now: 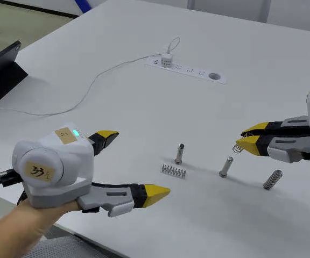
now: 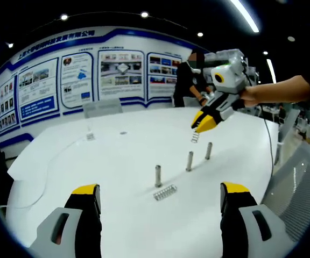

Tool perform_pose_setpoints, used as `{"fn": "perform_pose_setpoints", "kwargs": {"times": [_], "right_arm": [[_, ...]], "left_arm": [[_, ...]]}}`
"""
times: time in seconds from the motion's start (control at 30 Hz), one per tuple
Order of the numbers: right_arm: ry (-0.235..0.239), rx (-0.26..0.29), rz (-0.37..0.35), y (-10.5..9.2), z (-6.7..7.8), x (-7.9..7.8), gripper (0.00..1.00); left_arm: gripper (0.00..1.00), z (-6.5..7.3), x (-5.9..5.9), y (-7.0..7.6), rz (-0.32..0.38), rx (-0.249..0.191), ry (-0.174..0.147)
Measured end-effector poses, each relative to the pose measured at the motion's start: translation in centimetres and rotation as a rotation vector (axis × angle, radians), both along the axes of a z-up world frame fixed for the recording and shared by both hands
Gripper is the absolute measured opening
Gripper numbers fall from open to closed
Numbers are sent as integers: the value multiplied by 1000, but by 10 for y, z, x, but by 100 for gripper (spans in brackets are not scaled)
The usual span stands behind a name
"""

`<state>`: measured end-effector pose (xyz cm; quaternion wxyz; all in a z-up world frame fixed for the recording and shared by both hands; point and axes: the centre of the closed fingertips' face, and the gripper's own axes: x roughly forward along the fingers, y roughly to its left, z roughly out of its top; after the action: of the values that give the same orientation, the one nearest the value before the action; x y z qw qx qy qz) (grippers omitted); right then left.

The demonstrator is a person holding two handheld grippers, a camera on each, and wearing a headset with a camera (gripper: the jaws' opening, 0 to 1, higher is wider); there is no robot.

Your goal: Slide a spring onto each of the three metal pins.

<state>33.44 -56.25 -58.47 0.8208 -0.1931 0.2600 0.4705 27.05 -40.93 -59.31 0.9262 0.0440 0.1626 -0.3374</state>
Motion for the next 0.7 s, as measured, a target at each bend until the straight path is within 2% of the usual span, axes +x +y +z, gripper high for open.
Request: {"fn": "perform_pose_setpoints", "kwargs": {"times": [0.13, 0.2, 0.3, 0.4, 0.53, 0.57, 0.7], "right_arm": [[14, -5, -14, 0, -7, 2, 11], [35, -10, -20, -1, -12, 3, 11], [39, -19, -19, 0, -16, 6, 11], [58, -12, -24, 2, -19, 6, 11], [57, -38, -27, 1, -24, 7, 11], [72, -41, -26, 0, -26, 7, 11], [83, -44, -35, -1, -30, 7, 11]], "left_arm": [[98, 2, -1, 2, 22, -34, 21], [98, 3, 1, 4, 32, -35, 13], [98, 2, 2, 6, 42, -43, 24], [99, 3, 3, 7, 49, -45, 19], [99, 1, 3, 8, 54, -42, 26], [99, 1, 3, 8, 57, -43, 29], [99, 1, 4, 10, 69, -46, 27]]}}
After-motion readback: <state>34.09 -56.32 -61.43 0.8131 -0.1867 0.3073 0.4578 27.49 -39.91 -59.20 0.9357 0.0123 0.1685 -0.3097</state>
